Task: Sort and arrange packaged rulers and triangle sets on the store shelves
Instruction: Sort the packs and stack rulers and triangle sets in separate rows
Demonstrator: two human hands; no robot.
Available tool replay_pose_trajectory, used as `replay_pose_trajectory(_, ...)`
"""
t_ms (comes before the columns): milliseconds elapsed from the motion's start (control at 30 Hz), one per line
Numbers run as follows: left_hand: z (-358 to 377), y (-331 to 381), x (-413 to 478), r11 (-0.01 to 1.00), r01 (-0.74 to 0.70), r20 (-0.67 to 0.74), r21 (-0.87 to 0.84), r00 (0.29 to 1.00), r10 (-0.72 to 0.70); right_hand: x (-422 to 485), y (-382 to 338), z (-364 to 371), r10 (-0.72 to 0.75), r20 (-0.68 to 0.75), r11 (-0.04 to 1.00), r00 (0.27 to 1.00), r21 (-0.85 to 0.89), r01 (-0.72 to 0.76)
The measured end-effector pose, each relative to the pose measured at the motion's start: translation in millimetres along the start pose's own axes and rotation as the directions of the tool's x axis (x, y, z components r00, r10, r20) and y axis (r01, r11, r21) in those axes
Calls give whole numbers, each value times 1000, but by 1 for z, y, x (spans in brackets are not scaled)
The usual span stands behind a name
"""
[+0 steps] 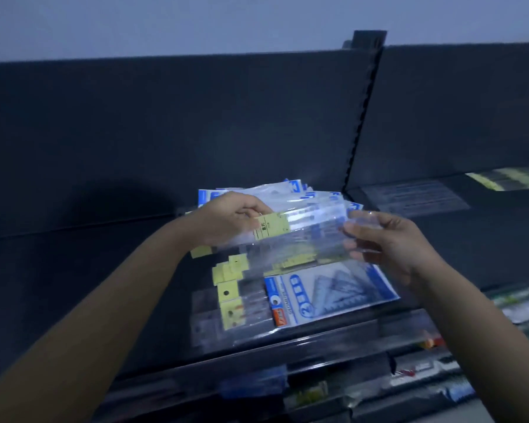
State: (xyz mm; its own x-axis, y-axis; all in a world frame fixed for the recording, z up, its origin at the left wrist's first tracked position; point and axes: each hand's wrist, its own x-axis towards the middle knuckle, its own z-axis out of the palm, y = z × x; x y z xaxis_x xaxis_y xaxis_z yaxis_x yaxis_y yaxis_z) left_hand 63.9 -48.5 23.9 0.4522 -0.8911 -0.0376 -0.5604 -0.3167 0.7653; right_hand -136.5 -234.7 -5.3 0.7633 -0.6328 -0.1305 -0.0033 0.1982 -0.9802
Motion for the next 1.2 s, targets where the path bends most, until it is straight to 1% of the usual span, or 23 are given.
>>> replay_pose_trajectory(67, 25, 25, 16, 999, -41, 46, -30, 998, 42, -11, -3, -34, -1, -59, 1000, 998, 31, 3)
replay_pose_trajectory(167, 64, 61, 39, 995, -67, 104, -70, 992, 74, -24, -12, -84, -11, -103, 1000, 995, -7, 10)
replay_pose_trajectory(233, 92, 85, 55, 992, -101, 134, -81, 985, 111, -32, -16, -116, -20, -132, 1000, 991, -1, 20)
replay_pose_trajectory(367, 143, 129, 86, 981, -165, 131, -104, 975, 178, -43, -19, -172, -32, -164, 997, 986, 57, 41)
replay_pose_trajectory(467, 172, 152, 111, 975, -212, 163, -67, 962, 221, -48, -19, -214, -19, -195, 996, 981, 79, 35)
replay_pose_trajectory(567, 198, 172, 134, 966, -257, 154, -41, 953, 260, -50, -19, -254, 1, -221, 996, 975, 91, 19)
replay_pose_trajectory(700, 224, 191, 168, 975, -218, 146, -32, 964, 221, -42, -22, -299, 9, -256, 995, 967, 100, 17)
replay_pose_trajectory(833, 245, 206, 216, 974, -222, 128, -49, 966, 226, -16, -30, -336, -19, -299, 995, 954, 89, 47)
replay_pose_trajectory(1033, 269, 222, 299, 971, -231, 124, -68, 963, 238, 46, -58, -391, -84, -277, 996, 957, -20, 82)
replay_pose_trajectory(1200, 294, 241, 362, 982, -167, 109, -85, 978, 176, 94, -79, -445, 8, -219, 1000, 976, -1, -8)
